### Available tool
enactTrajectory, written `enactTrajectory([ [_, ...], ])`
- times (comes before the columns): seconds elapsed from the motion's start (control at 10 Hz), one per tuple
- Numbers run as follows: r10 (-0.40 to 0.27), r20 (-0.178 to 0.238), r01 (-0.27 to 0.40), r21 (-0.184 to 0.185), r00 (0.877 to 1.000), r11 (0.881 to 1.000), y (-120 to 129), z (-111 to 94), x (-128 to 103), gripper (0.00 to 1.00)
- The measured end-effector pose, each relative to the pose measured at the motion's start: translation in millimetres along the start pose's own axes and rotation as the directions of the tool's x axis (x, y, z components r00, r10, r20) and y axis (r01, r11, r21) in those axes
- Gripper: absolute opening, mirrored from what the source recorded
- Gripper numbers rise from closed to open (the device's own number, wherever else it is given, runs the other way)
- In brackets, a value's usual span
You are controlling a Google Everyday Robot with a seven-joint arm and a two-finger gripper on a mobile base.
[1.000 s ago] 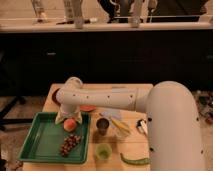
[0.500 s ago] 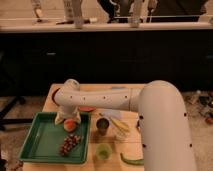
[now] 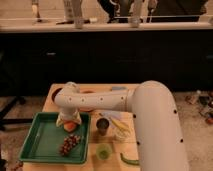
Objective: Place apple in table surface
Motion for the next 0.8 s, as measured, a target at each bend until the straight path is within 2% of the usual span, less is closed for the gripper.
enactTrajectory([
  [0.6, -0.007, 0.019, 0.007, -0.014, 1.000, 1.000, 3.3, 6.2, -5.7, 0.80],
  [0.7, -0.011, 0.022, 0.012, -0.016, 1.000, 1.000, 2.3, 6.3, -6.6, 0.78],
  [0.8, -0.017, 0.026, 0.017, -0.022, 1.000, 1.000, 2.0, 6.9, -7.8, 0.70],
])
